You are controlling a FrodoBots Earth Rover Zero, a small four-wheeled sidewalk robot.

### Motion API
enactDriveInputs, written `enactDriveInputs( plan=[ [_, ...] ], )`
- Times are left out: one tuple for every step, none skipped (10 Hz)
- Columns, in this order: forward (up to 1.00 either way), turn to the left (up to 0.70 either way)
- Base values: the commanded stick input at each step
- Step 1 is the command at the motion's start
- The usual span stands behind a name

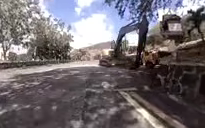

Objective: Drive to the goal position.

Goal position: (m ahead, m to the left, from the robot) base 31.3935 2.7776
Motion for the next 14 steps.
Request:
enactDriveInputs(
  plan=[
    [0.7, 0.0],
    [0.7, 0.02],
    [0.7, 0.05],
    [0.7, 0.35],
    [0.7, 0.35],
    [0.7, 0.35],
    [0.7, 0.04],
    [0.7, 0.03],
    [0.7, 0.0],
    [0.7, 0.0],
    [0.7, 0.0],
    [0.7, 0.0],
    [0.7, 0.0],
    [0.7, 0.0]
  ],
)
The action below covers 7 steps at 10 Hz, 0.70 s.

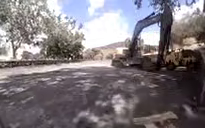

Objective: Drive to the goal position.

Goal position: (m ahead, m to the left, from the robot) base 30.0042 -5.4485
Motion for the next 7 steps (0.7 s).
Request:
enactDriveInputs(
  plan=[
    [0.7, 0.0],
    [0.7, 0.0],
    [0.7, 0.0],
    [0.7, 0.0],
    [0.7, 0.0],
    [0.7, 0.0],
    [0.7, 0.0]
  ],
)
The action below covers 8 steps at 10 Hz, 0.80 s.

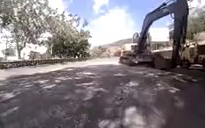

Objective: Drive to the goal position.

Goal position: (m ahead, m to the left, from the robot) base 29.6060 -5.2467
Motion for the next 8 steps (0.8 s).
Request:
enactDriveInputs(
  plan=[
    [0.7, 0.0],
    [0.7, 0.0],
    [0.7, 0.0],
    [0.7, 0.0],
    [0.7, 0.0],
    [0.7, 0.0],
    [0.7, 0.0],
    [0.7, 0.0]
  ],
)
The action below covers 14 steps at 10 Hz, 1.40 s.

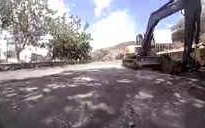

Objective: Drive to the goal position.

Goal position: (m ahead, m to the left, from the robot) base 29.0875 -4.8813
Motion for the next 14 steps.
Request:
enactDriveInputs(
  plan=[
    [0.7, 0.0],
    [0.7, 0.0],
    [0.7, 0.0],
    [0.7, 0.0],
    [0.7, 0.0],
    [0.7, 0.0],
    [0.7, 0.0],
    [0.7, 0.0],
    [0.7, 0.0],
    [0.7, 0.0],
    [0.7, 0.0],
    [0.7, 0.0],
    [0.7, 0.0],
    [0.7, 0.0]
  ],
)
